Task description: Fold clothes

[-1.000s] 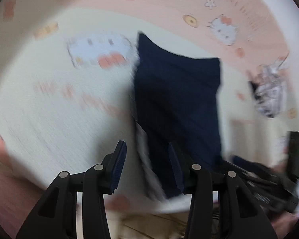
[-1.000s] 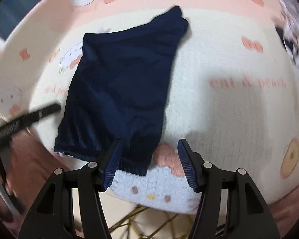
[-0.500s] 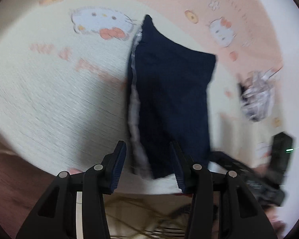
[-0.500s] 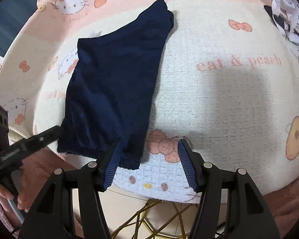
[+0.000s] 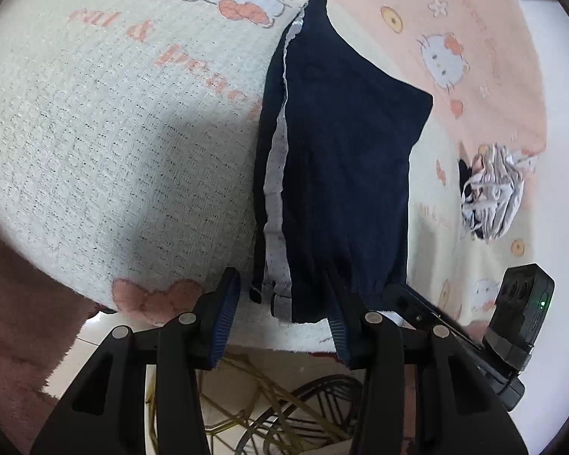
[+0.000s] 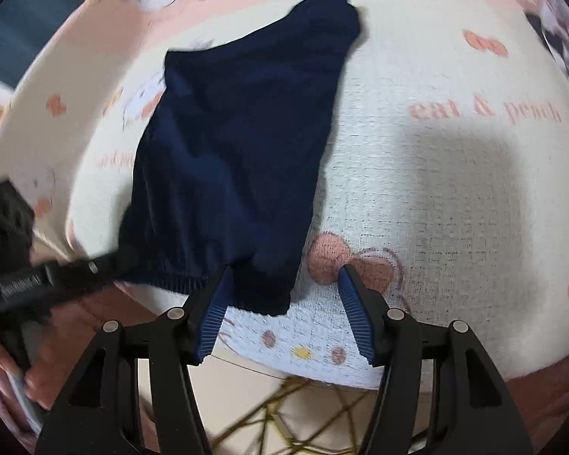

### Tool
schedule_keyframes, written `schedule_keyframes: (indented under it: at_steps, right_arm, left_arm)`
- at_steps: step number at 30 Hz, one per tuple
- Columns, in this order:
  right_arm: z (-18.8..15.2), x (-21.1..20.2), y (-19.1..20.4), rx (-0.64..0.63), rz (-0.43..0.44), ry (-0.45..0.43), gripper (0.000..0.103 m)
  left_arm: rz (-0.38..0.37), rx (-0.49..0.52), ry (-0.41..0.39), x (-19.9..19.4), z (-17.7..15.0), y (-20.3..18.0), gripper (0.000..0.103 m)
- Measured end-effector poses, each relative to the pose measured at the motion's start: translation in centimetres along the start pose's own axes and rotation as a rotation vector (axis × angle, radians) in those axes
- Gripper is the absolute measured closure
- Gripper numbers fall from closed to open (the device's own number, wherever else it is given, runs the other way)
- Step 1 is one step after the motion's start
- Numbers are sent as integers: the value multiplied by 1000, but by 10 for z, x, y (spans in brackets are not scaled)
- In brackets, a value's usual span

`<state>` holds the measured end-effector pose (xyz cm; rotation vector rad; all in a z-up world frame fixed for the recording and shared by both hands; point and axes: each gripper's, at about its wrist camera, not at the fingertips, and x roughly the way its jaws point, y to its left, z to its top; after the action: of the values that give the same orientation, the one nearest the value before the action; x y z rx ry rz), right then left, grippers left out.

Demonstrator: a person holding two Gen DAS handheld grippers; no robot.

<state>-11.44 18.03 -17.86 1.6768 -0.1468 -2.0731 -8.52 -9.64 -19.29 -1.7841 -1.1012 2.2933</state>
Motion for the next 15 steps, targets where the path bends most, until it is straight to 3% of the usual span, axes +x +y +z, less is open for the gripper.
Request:
schedule_keyframes:
  at_steps: [3, 7, 10, 11, 12, 13, 14, 15]
  right_arm:
    - [3, 5, 0, 9, 28, -9, 41]
    - [6, 7, 0, 21, 74, 34, 58]
    - [6, 10, -2, 68, 128, 62, 58]
    - [9, 16, -1, 60, 121, 59, 59]
    - [10, 18, 0, 52, 119, 50, 59]
    - [12, 20, 5, 33, 102, 40, 62]
    - [14, 22, 9, 14, 85, 30, 79]
    - [14, 18, 10, -1, 64, 47, 83]
  left_arm:
    - [16, 30, -16, -1, -4, -7, 60]
    - [-6, 7, -23, -4, -5, -2, 61]
    - [-44, -21, -29, -3, -2, 5, 61]
    - [-51, -20, -36, -3, -1, 4, 62]
    - [-56, -17, -42, -4, -2, 2, 74]
    - [-59, -12, -47, -7, -3, -1, 76]
    - [-62, -8, -53, -9, -4, -4, 77]
    - [-64, -3, -58, -12, -5, -7, 79]
